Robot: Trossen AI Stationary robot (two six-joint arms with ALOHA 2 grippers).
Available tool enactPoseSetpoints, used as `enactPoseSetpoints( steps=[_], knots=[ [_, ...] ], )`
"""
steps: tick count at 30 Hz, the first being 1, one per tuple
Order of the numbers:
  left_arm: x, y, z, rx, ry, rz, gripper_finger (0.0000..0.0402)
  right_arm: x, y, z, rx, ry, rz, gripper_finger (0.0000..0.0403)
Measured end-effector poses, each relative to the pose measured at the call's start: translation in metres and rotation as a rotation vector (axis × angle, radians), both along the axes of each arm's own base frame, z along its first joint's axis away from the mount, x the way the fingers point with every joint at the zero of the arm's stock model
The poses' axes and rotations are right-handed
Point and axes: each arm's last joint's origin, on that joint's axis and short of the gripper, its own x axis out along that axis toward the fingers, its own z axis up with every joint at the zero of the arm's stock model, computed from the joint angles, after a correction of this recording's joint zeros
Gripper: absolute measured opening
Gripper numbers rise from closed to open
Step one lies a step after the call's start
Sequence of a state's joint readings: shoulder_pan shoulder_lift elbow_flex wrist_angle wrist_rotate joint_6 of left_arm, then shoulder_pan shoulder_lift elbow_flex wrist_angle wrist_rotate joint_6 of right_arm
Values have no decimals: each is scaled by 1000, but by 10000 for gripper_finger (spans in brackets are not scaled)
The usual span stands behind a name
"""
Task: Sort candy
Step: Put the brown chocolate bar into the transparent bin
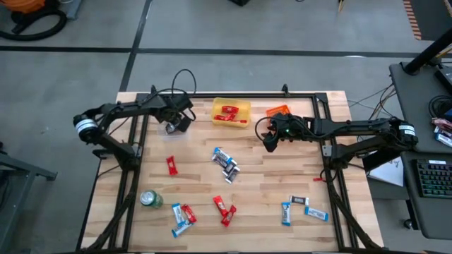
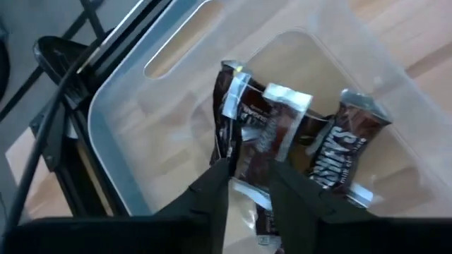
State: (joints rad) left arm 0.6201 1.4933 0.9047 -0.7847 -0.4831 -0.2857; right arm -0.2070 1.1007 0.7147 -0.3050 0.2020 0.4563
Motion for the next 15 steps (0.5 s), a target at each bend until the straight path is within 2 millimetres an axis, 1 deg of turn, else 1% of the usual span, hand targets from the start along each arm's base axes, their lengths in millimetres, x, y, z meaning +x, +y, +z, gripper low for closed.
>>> enactPoseSetpoints(
  steps=[4, 8, 12, 15],
  knots=[
    [0, 0, 0, 1, 13, -16, 110, 0, 0, 0, 3, -1, -2, 201],
    [0, -4, 6, -3, -15, -44, 125, 0, 1, 0, 18, -3, 12, 201],
    [3, -14, 16, -7, -69, -97, 128, 1, 3, -1, 82, -18, 58, 201],
    [6, -27, 25, 15, -104, -147, 126, 2, 6, -1, 118, -26, 101, 201]
  ],
)
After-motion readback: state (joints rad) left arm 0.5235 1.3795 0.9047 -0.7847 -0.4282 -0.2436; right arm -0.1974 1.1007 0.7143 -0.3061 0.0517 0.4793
